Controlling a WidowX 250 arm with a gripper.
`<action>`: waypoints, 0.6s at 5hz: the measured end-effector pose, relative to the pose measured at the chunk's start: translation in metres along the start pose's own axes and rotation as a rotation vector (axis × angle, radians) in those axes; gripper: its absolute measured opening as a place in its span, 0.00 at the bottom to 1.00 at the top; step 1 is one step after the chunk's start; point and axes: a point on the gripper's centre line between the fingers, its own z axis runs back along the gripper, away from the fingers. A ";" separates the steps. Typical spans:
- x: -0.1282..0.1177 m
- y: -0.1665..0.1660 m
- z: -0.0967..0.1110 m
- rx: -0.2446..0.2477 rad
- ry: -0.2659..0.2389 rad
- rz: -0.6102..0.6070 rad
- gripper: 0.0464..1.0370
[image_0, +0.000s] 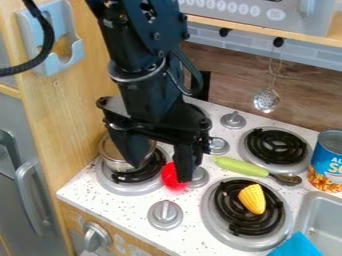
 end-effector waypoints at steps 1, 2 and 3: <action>-0.002 0.000 -0.005 0.005 0.018 -0.001 0.96; 0.024 -0.022 -0.044 0.055 0.030 0.067 0.96; 0.042 -0.038 -0.074 0.082 0.033 0.109 0.96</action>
